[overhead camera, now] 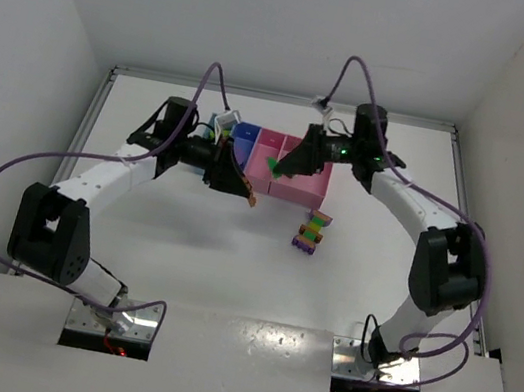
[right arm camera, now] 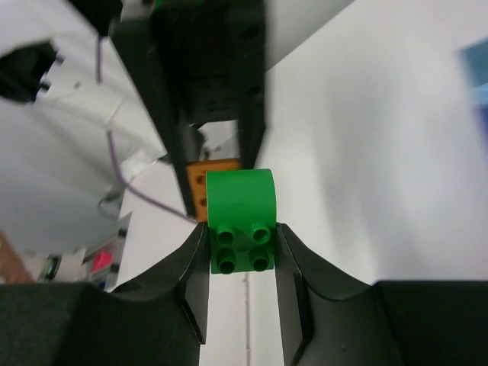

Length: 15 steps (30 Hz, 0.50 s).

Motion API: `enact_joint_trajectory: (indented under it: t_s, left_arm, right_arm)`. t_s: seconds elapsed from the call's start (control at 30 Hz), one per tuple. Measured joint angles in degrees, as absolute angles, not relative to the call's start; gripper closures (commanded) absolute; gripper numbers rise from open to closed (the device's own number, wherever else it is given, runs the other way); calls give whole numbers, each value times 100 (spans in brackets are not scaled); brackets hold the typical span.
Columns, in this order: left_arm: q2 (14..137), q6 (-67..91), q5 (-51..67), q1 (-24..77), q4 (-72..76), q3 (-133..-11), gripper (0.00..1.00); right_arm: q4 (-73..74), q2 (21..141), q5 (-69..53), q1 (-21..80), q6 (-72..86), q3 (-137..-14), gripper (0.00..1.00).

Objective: Sort the legos into containers by color

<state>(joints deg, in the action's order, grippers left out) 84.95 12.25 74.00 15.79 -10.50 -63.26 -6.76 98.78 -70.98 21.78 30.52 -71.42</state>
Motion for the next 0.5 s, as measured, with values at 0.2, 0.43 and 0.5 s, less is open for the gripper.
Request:
enact_joint_trajectory:
  t_s: [0.2, 0.43, 0.5]
  left_arm:
    - [8217, 915, 7105, 1559, -1457, -5857, 94]
    - [7961, 1011, 5590, 1538, -1470, -5870, 97]
    - [7968, 1125, 4943, 1549, -1406, -6040, 97]
  right_arm:
    - [-587, 9843, -6901, 692, 2993, -7131, 100]
    - [1044, 9780, -5527, 801, 1310, -7207, 100]
    - [1352, 9793, -4954, 950, 904, -7240, 100]
